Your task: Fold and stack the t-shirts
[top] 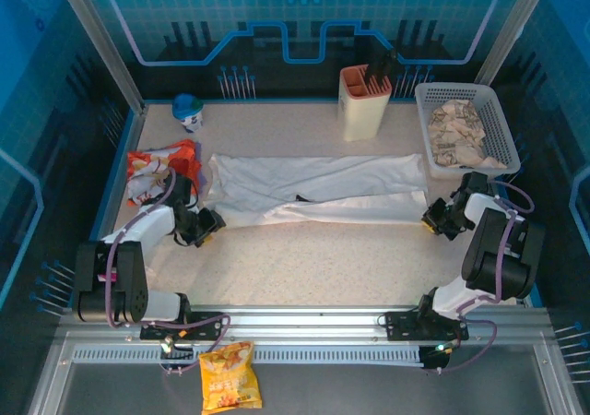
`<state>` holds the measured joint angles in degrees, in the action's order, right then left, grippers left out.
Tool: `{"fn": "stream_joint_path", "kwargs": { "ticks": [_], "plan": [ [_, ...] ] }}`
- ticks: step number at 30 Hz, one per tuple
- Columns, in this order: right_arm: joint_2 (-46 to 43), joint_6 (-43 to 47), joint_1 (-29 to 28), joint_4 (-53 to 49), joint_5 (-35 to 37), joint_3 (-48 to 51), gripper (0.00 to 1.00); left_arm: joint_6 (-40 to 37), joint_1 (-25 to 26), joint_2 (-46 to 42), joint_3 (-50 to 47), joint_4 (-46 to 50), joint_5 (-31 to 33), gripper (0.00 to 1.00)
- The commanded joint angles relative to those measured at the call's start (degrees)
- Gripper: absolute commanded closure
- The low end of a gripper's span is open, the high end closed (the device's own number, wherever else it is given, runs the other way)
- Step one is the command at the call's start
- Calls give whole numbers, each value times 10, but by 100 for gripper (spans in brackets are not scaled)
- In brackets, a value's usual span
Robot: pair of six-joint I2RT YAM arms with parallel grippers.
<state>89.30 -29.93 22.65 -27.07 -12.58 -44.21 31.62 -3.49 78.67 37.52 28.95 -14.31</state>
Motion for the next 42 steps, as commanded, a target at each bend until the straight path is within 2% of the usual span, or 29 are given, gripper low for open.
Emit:
{"fn": "stream_joint_path", "kwargs": {
  "ticks": [1,8,13,17,22,26,29,34,42],
  "plan": [
    [11,0,5,21,-11,-10,92,17,-4,5,-8,-37,15,54],
    [6,0,9,21,-14,-9,100,45,-1,24,-17,-113,16,62],
    [-1,0,13,15,-16,-9,100,55,0,34,-17,-132,18,86],
    [-11,1,17,-7,-16,-13,100,44,0,20,-4,-77,14,100],
    [-53,15,17,-64,-2,-15,100,15,1,-36,32,53,23,100],
    [-98,34,24,-109,44,-14,100,2,0,-85,54,148,46,100],
    [-118,32,34,-110,67,-1,100,12,0,-106,50,160,51,100],
    [-122,40,42,-125,83,8,100,13,7,-77,53,173,49,100],
    [-137,38,42,-123,103,21,100,27,78,-44,58,202,104,100]
  ]
}}
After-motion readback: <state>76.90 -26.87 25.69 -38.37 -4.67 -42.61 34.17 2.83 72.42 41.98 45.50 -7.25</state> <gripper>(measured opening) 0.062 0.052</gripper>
